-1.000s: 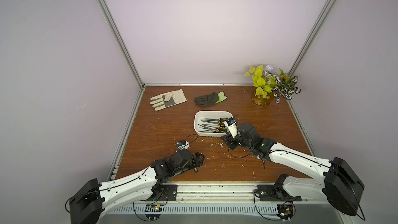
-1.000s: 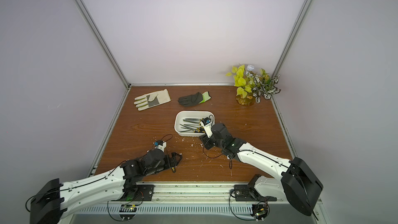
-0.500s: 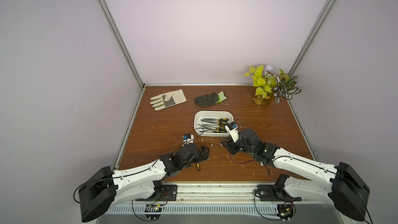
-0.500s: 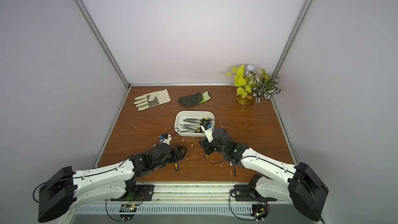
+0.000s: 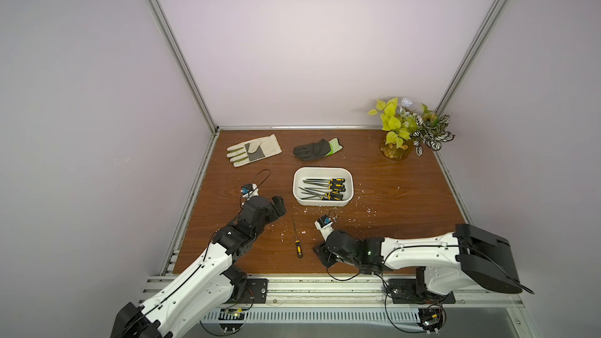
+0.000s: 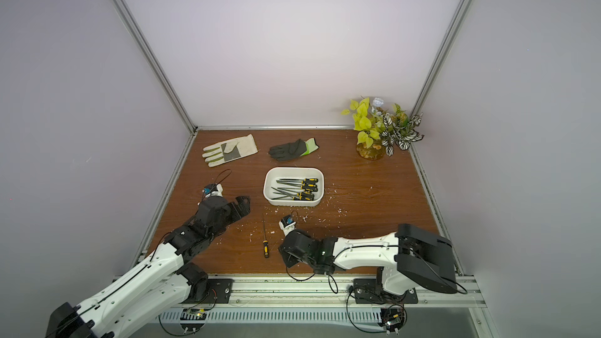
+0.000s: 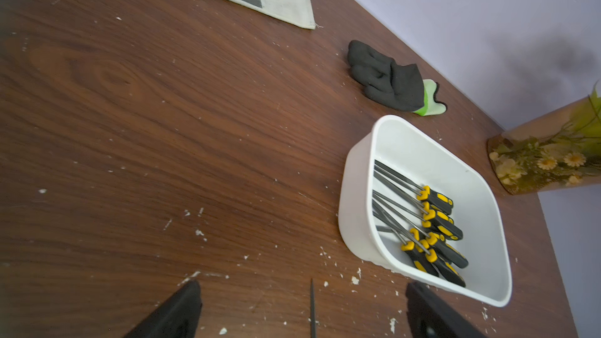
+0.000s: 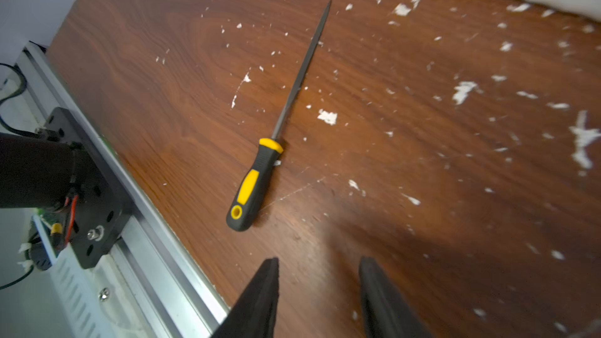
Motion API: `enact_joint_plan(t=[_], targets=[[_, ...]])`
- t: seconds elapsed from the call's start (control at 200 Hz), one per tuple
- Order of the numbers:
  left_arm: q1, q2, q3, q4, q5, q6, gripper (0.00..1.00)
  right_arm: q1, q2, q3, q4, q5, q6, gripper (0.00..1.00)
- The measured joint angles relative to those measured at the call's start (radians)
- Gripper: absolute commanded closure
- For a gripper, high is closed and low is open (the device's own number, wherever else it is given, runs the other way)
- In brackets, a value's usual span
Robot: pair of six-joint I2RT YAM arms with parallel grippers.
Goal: Put the file tool into the storage box
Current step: Pick up the file tool from the center of the board.
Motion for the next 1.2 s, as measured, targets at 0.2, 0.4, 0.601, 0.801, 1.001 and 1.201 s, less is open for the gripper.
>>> enact_joint_plan(t=[0.2,0.4,0.601,0.801,1.001,1.201], targets=[[0.043,-0.042,-0.076,-0.019,0.035,0.009,0.0,0.042,0.156,0.173,0.002,0.0,0.019,0.54],[0.047,-0.056,-0.098,-0.031,0.047,0.01,0.0,0.065,0.266,0.296,-0.057,0.013,0.021,0.54],[0.047,-0.08,-0.098,-0.071,0.038,0.013,0.0,0.079,0.33,0.376,-0.138,0.053,0.018,0.55],[0.047,-0.118,-0.097,-0.086,0.037,0.013,0.0,0.089,0.343,0.407,-0.207,0.106,0.018,0.55],[0.047,-0.119,-0.097,-0.09,0.037,0.013,0.0,0.091,0.338,0.403,-0.268,0.153,0.008,0.54],[0.047,-0.121,-0.097,-0.09,0.043,0.013,0.0,0.089,0.294,0.365,-0.269,0.164,-0.001,0.55]])
